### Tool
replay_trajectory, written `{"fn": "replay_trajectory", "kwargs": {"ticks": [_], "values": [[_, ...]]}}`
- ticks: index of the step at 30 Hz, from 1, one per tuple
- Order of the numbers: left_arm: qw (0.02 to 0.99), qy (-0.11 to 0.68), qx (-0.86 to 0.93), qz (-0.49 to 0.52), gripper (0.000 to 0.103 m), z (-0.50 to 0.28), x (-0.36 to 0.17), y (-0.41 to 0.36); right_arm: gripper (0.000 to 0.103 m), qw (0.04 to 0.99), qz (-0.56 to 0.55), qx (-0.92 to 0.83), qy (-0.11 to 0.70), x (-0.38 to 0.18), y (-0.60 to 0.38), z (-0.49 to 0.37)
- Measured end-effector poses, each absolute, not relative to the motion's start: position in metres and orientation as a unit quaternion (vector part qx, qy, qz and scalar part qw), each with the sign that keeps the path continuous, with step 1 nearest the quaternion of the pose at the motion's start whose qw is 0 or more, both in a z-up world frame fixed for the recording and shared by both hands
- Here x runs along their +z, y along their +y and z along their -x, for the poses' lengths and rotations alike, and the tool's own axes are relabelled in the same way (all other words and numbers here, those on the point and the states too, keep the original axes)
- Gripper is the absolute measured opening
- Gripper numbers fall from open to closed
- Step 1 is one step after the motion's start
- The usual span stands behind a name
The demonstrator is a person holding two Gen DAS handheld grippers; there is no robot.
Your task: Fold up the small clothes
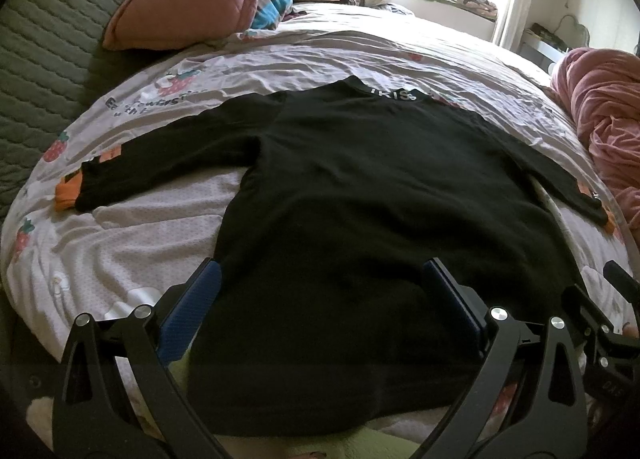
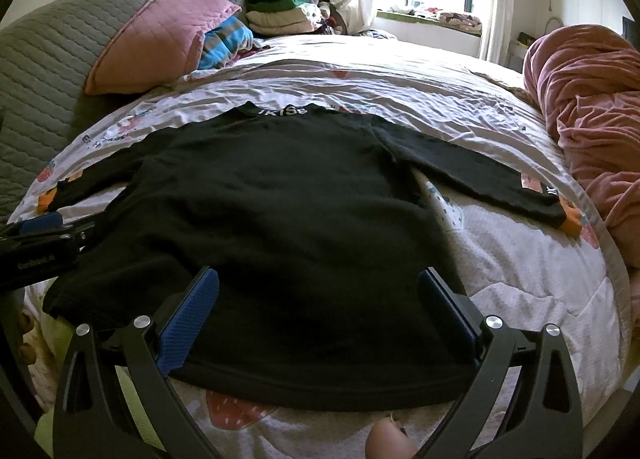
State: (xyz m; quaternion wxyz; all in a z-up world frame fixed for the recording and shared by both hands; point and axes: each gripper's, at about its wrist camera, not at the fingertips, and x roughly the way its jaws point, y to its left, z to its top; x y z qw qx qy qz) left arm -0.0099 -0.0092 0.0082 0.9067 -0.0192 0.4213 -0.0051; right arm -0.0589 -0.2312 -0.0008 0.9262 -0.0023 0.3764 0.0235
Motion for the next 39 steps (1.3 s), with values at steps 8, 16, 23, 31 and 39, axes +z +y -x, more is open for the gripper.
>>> {"fn": "replay_trajectory", "kwargs": {"ticks": [8,16,23,31,39], "values": [[0.907,0.421,-0.005,0.020,0.094,0.0104,0.0082,-0.0099,0.099,0.927,0.006,0.025,0.375,0.0006,-0.2289,0.0602],[0.907,0.421,-0.005,0.019,0.094,0.0102,0.0077,-0.0092,0.099,0.927,0.005,0.025,0.374,0.0004,-0.2290,0.0603],[0.907,0.421,-0.004,0.019,0.094,0.0110,0.0085,-0.0104,0.099,0.927,0.006,0.025,0.374,0.0012,-0.2280,0.0601],[0.908,0.418,-0.002,0.015,0.094,0.0129,0.0097,-0.0140,0.099,0.927,0.006,0.027,0.374,0.0011,-0.2282,0.0594],[0.907,0.420,-0.001,0.011,0.094,0.0126,0.0108,-0.0185,0.099,0.929,0.005,0.032,0.370,0.0039,-0.2263,0.0558]]}}
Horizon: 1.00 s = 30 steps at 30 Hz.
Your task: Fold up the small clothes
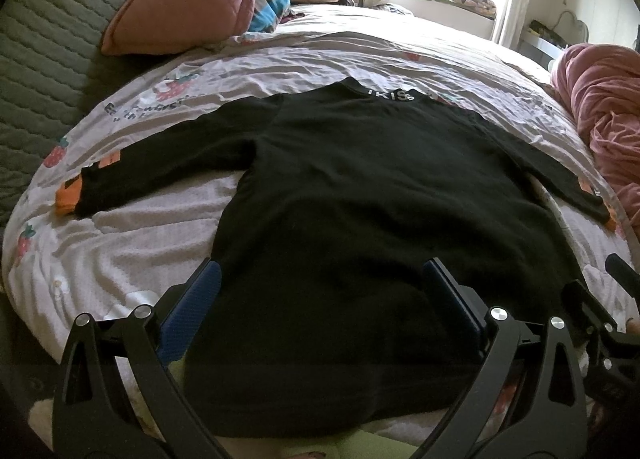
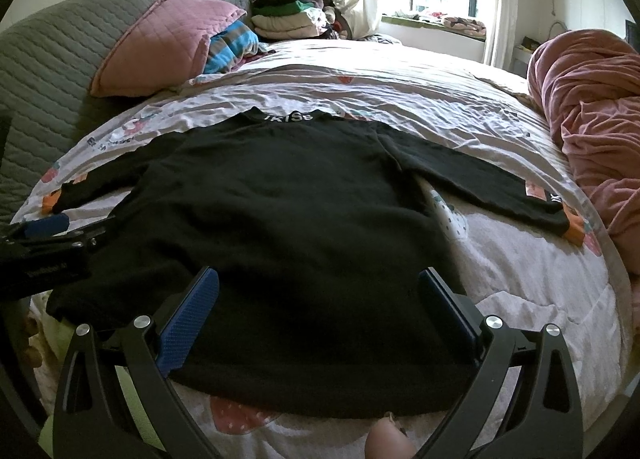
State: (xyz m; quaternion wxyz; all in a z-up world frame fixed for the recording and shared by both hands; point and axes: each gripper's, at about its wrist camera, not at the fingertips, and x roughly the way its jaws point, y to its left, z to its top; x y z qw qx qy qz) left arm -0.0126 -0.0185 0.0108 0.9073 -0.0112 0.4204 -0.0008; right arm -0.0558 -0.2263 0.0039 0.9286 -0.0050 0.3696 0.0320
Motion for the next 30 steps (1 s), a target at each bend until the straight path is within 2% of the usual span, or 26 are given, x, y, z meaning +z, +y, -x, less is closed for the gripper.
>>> {"fn": "replay_trajectory", "kwargs": {"ticks": [18,30], "values": [[0.904,0.428,-0.001,0.002,0.094,-0.023,0.002,-0.028,0.099,0.930,-0.021,0.039,0.366,-0.004,-0.236,0.025],[0.894,0.447,-0.018,0.032,0.094,-0.059,0.001,-0.027,0.099,0.933,-0.048,0.023,0.357,0.001,-0.253,-0.015]]}}
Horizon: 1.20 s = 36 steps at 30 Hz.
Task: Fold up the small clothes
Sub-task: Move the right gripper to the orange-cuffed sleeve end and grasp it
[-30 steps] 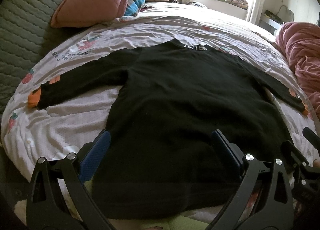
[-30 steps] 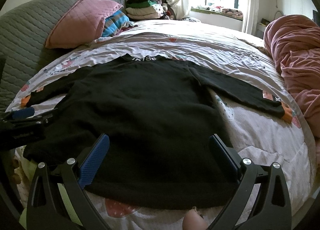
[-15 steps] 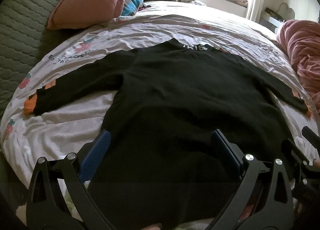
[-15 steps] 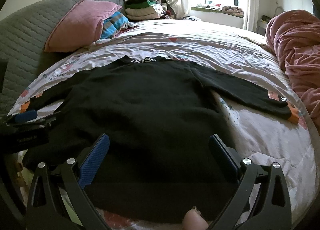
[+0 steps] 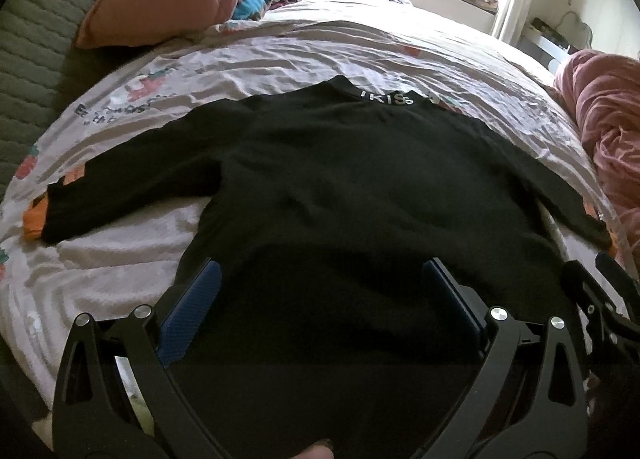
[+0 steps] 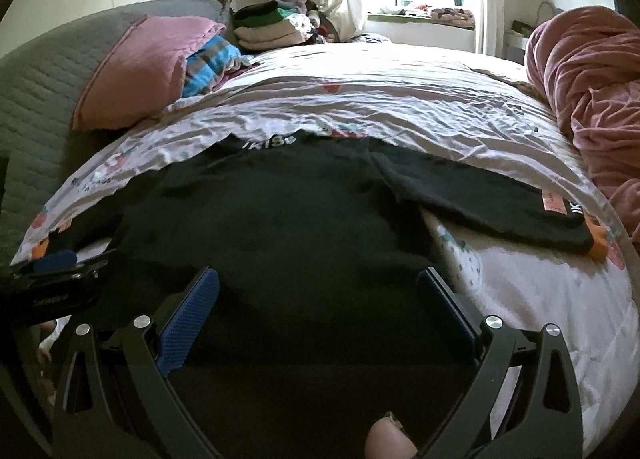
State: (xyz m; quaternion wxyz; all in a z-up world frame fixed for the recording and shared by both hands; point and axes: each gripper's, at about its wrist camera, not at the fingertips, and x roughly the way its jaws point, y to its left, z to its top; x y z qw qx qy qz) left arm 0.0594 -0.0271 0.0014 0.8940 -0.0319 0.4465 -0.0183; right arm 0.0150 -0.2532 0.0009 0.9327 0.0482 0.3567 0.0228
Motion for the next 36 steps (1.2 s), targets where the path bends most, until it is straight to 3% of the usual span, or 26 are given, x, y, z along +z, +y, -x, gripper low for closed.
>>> {"fn": "replay_trajectory", "kwargs": {"ticks": [20,36], "values": [[0.892,0.450,-0.022,0.034,0.094,-0.123,0.015,-0.040,0.099,0.926,-0.098,-0.060,0.359,0.002,-0.326,-0.064],[0.886,0.462,-0.031,0.032,0.094,-0.177,0.004,-0.048,0.099,0.878,-0.220,-0.179,0.386,-0.027,-0.446,-0.078]]}}
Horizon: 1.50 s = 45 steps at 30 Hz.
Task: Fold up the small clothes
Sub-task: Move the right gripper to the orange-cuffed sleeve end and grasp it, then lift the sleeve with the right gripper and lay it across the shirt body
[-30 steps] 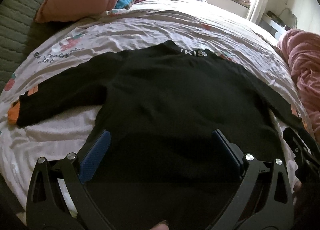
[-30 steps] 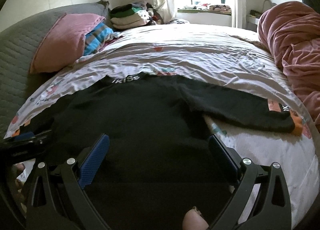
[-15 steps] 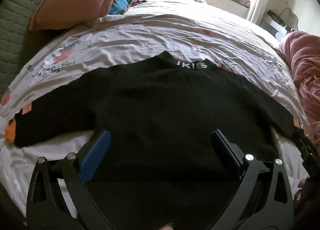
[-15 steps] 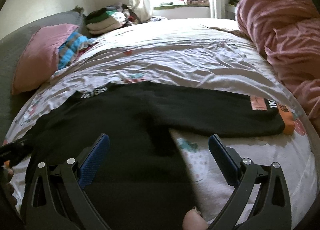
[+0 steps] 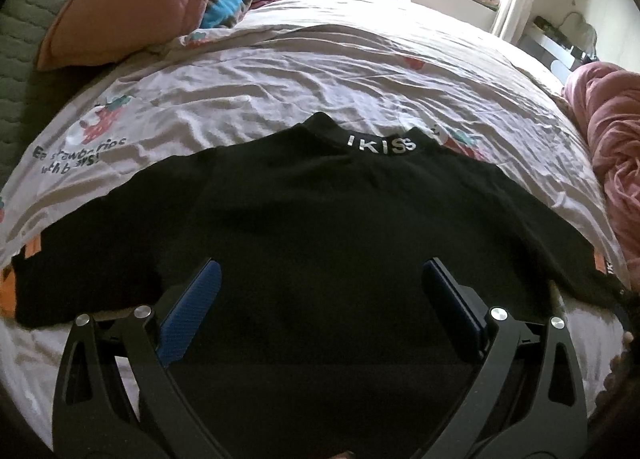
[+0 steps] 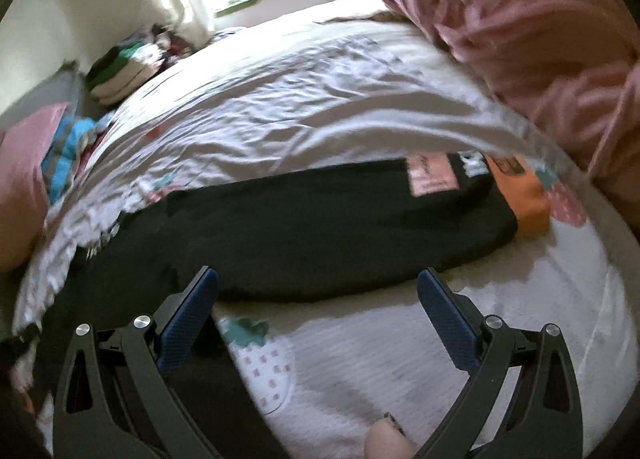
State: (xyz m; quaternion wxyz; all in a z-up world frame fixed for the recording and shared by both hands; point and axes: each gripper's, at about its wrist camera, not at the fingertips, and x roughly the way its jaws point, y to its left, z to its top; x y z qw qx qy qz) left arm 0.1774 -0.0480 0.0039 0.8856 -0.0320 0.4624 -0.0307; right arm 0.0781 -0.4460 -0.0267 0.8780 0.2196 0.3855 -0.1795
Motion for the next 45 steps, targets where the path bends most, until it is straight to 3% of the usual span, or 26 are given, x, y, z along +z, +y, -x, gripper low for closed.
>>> {"fn": "replay_trajectory", "kwargs": {"ticks": [15,25,27,28,30,32,36,45], "values": [[0.882,0.470,-0.022,0.023,0.094,-0.213,-0.021,-0.037,0.099,0.825,-0.303,-0.255,0.404,-0.070,-0.528,-0.075],[0.875,0.482,0.009,0.038,0.094,-0.221,-0.039,-0.005,0.095,0.828,-0.369,-0.233,0.353,-0.081,-0.562,-0.084],[0.876,0.481,0.011,0.044,0.094,-0.222,-0.038,0.000,0.073,0.830,-0.376,-0.240,0.336,-0.082,-0.569,-0.086],[0.875,0.481,0.015,0.051,0.094,-0.222,-0.037,0.004,0.067,0.829,-0.381,-0.245,0.329,-0.082,-0.572,-0.085],[0.874,0.482,0.013,0.062,0.094,-0.222,-0.035,0.008,0.042,0.825,-0.403,-0.247,0.309,-0.085,-0.581,-0.080],[0.876,0.478,0.010,0.069,0.094,-0.219,-0.030,0.011,0.026,0.825,-0.415,-0.243,0.298,-0.086,-0.585,-0.077],[0.877,0.474,-0.001,0.080,0.094,-0.217,-0.021,0.012,0.015,0.848,-0.391,-0.219,0.283,-0.070,-0.575,-0.075],[0.877,0.469,-0.026,0.100,0.094,-0.215,-0.008,0.014,0.009,0.902,-0.306,-0.168,0.254,-0.004,-0.518,-0.090]]}}
